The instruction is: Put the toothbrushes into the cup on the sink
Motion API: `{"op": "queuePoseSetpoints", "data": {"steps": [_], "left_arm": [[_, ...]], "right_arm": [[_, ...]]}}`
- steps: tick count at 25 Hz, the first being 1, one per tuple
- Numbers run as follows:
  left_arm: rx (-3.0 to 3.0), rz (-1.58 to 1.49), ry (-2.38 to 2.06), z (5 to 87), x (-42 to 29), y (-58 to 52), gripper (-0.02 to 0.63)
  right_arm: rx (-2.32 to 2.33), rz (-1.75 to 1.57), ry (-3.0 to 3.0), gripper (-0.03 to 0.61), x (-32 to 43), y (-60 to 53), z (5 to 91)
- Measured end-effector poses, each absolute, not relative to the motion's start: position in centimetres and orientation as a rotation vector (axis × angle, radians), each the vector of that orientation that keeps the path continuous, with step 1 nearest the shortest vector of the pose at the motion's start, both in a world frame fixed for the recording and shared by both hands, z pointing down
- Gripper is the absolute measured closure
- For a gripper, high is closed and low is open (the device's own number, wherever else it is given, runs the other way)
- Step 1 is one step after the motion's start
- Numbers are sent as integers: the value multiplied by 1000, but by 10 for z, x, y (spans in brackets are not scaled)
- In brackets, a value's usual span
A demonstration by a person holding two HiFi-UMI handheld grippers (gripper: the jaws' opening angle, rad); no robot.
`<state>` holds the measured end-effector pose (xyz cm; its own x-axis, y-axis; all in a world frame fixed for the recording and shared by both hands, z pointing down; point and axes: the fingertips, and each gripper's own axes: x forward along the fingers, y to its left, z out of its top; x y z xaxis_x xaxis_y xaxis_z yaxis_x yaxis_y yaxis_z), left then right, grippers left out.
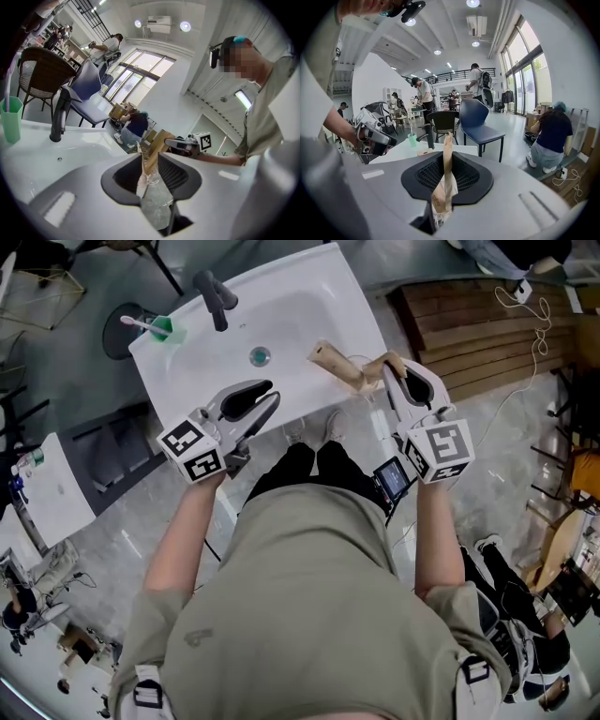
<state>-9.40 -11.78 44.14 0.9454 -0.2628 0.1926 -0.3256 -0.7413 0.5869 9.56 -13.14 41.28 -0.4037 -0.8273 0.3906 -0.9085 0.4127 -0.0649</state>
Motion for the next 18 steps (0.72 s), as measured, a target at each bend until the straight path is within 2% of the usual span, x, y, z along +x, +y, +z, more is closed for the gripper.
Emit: {"op": "queuePoseSetpoints", "data": {"steps": [18], "left_arm": [[2433, 150, -387, 445, -95, -116, 543]], "right_arm": [[1533, 404, -2313, 525, 98, -134, 439]]}}
